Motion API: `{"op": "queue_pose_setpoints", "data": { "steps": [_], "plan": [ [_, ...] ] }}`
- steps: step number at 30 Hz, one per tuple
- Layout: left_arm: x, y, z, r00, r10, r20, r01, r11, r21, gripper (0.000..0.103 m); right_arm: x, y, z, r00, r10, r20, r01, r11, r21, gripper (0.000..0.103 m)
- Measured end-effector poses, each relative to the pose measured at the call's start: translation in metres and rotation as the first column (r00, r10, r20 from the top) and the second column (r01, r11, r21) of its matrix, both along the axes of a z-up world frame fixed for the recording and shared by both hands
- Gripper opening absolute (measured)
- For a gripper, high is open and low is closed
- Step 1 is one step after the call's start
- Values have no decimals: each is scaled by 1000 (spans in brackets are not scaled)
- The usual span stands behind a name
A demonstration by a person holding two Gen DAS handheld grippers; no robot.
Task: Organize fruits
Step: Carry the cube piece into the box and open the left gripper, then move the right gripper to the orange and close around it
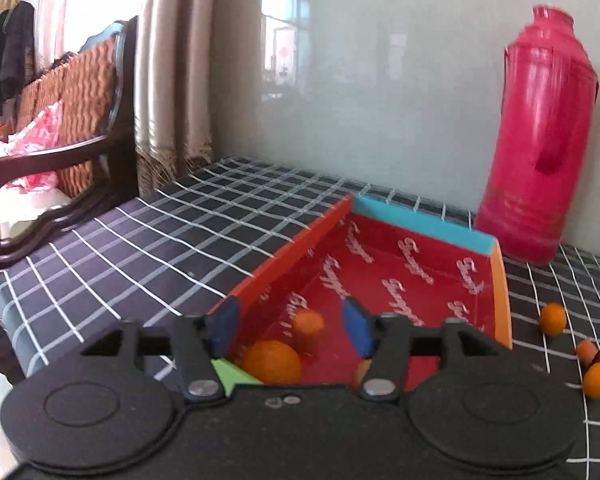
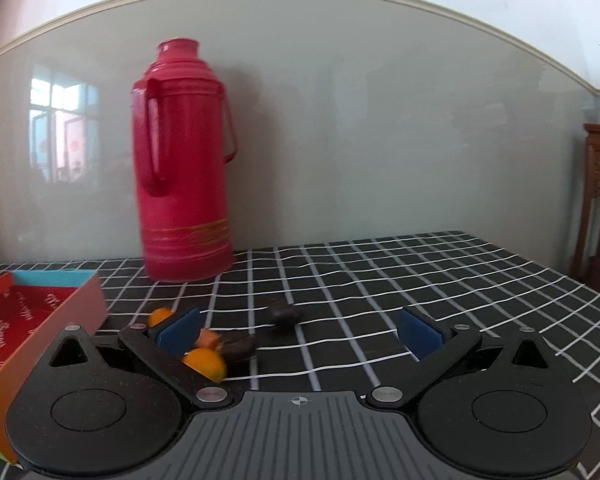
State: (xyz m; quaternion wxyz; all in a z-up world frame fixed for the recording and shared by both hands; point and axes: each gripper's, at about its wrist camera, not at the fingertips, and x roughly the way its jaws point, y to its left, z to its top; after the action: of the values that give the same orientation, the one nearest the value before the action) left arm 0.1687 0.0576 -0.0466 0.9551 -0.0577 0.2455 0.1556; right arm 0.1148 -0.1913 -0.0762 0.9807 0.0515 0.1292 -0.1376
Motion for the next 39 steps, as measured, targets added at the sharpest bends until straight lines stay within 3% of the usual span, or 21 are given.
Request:
{"op": "queue_pose_setpoints", "data": {
  "steps": [3,13,26,32,33,35,36,39],
  "plan": [
    [-9,2,5,999,13,38,-14,1000,19,67,6,6,-1,999,26,-18,-26,999,22,103],
    [-29,31,9,996,73,53,-74,997,25,79,22,17,-6,992,81,-95,-77,996,39,103],
    [-59,59,-3,993,113,15,-114,993,24,85,51,24,-13,970,127,-206,-112,990,83,103],
    [-63,61,-7,993,115,14,-116,991,63,85,61,37,-12,965,149,-217,-138,988,67,102],
    [-63,62,-7,993,117,13,-117,991,63,85,62,39,-13,964,153,-219,-142,988,63,99],
    [-63,65,-8,993,122,8,-122,991,61,85,66,42,-14,958,162,-235,-153,987,58,61],
    [-63,66,-9,992,124,6,-124,990,59,85,69,42,-16,953,166,-254,-154,986,65,57],
    [-64,69,-9,992,130,4,-130,990,57,85,73,40,-21,952,138,-273,-127,990,58,57]
  ]
}}
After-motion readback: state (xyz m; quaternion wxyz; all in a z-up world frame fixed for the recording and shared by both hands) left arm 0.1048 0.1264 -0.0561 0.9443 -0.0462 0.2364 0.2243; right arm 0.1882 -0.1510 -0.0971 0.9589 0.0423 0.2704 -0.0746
